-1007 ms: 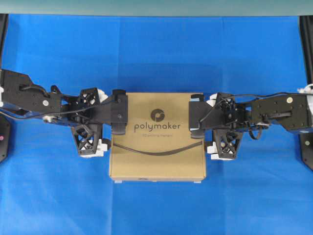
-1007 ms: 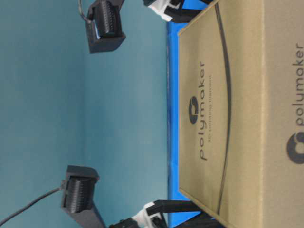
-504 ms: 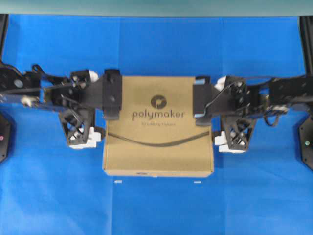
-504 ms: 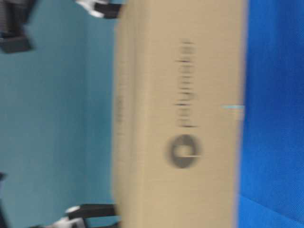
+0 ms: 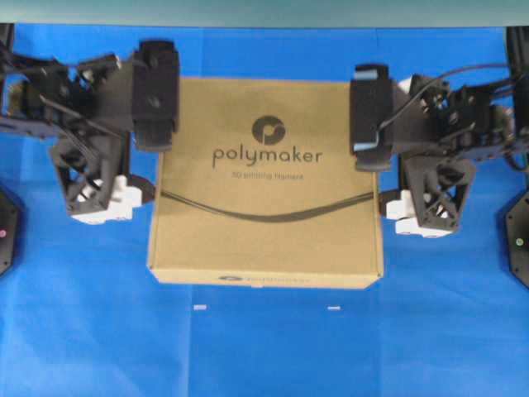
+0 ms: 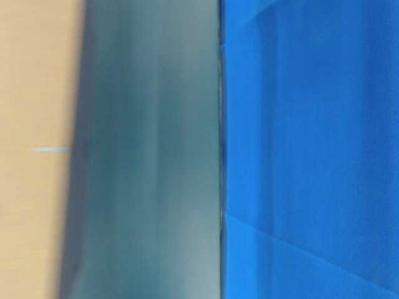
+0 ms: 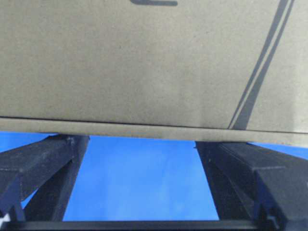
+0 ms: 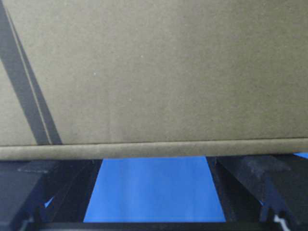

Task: Lift up the cardboard box by clamping it between your arms.
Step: 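Squeeze the box between both grippers and lift it upward, then hold the box raised between both grippers, then lower the clamped box back down onto the table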

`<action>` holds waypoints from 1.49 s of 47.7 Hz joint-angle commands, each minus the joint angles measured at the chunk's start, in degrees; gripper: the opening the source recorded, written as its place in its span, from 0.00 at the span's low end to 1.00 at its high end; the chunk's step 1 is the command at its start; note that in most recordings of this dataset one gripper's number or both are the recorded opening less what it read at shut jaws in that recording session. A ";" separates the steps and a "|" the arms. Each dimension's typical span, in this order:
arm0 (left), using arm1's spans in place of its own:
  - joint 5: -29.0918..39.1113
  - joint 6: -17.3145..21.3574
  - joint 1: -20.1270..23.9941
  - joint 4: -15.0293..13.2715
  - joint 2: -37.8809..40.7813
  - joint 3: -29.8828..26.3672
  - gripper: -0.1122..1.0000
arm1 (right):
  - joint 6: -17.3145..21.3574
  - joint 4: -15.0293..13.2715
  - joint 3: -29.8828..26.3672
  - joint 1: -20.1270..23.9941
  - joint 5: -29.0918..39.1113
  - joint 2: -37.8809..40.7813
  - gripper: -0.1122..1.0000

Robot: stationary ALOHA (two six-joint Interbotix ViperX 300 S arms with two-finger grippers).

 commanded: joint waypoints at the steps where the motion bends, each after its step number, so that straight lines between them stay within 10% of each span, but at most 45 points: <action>1: 2.29 -0.44 0.00 -0.35 0.88 -6.86 0.89 | 2.64 0.44 -6.59 0.09 2.02 0.44 0.99; 17: 10.28 -0.44 -0.35 -0.35 4.31 -19.51 0.89 | 5.54 0.44 -19.95 0.35 14.68 2.64 0.99; 36: 10.46 -0.35 -0.44 -0.35 4.66 -19.78 0.89 | 5.36 0.09 -19.69 0.35 15.03 2.81 0.99; 71: -5.45 -0.44 0.53 -0.18 4.66 -0.97 0.89 | 0.00 0.00 -0.97 -0.26 -2.02 3.52 0.99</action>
